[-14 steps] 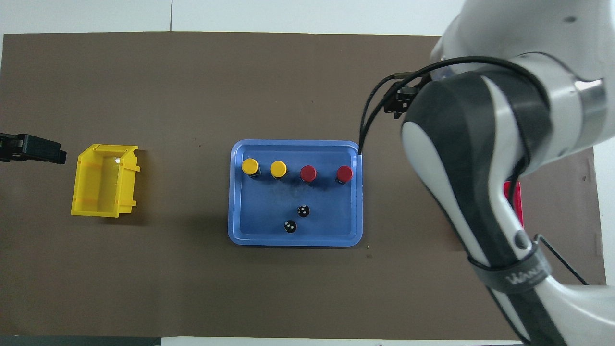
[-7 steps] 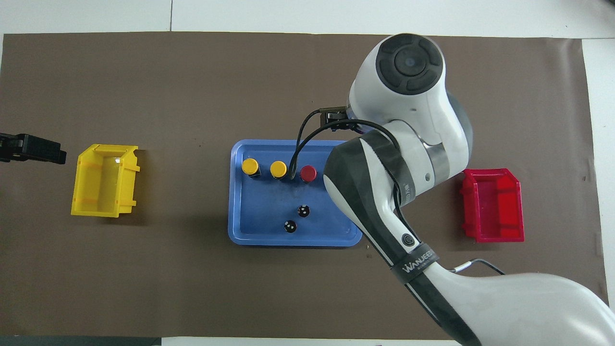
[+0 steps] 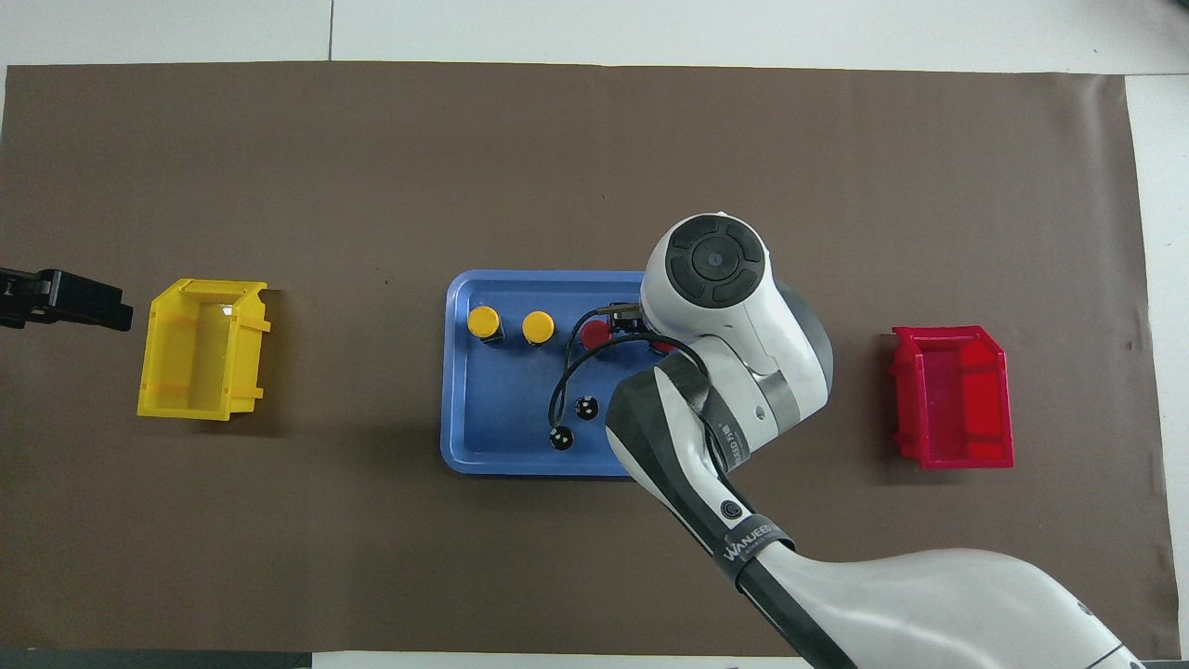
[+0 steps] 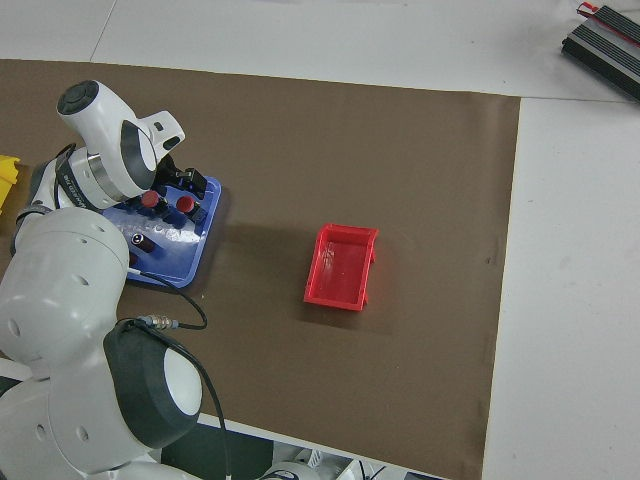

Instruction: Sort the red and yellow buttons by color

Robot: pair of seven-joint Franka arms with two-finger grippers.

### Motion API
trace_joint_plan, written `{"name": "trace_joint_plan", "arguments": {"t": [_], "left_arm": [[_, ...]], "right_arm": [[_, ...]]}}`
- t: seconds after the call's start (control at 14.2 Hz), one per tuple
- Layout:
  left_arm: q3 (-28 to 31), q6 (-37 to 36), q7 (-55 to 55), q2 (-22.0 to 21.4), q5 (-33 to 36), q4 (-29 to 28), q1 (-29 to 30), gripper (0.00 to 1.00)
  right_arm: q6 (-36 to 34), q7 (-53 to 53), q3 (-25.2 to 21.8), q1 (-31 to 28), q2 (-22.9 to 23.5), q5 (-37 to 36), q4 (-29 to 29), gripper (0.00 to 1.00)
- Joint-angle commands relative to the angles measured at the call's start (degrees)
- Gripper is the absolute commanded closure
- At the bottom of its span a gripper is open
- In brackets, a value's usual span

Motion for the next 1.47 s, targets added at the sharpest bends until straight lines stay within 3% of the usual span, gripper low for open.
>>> {"name": "trace_joint_plan", "arguments": {"t": [0.0, 0.14, 0.42, 0.77, 0.98, 1.12, 1.19, 1.4], "left_arm": [[-0.67, 4.89, -6.72, -1.03, -1.27, -3.24, -3.25, 0.00], [-0.67, 7.62, -15.14, 0.45, -1.89, -3.78, -6.77, 0.00], [-0.67, 20.01, -23.77, 5.89, -4.70, -7.65, -15.21, 0.01], [-0.67, 31.18, -33.62, 14.60, -4.70, -7.82, -22.77, 0.04], [-0.58, 34.00, -36.62, 17.77, -4.70, -8.61, -25.42, 0.10], [-0.58, 35.06, -36.63, 17.86, -4.62, -11.42, -25.77, 0.17], [-0.49, 35.93, -36.63, 17.78, -4.62, -12.65, -26.65, 0.19], [-0.49, 37.08, -36.63, 17.86, -4.62, -14.15, -26.74, 0.26]], "right_arm": [[1.98, 0.86, 0.14, 0.28, -2.08, 0.87, -3.54, 0.11], [3.21, 0.94, 0.14, 0.62, -1.82, 0.87, -4.16, 0.18], [3.56, 0.33, 0.14, 0.63, -1.73, 0.87, -4.52, 0.32], [3.21, 0.07, 0.14, 0.54, -1.82, 0.87, -4.69, 0.73], [-0.11, -1.33, 0.14, -0.69, -2.52, 0.87, -1.64, 0.77], [-8.61, -5.97, 0.14, -4.89, -5.67, 0.96, 3.02, 0.77], [-11.44, -9.48, 0.05, -7.61, -9.60, 0.96, 2.43, 0.77], [-16.30, -23.88, 0.05, -17.97, -20.33, 2.44, -5.53, 0.77]]}}
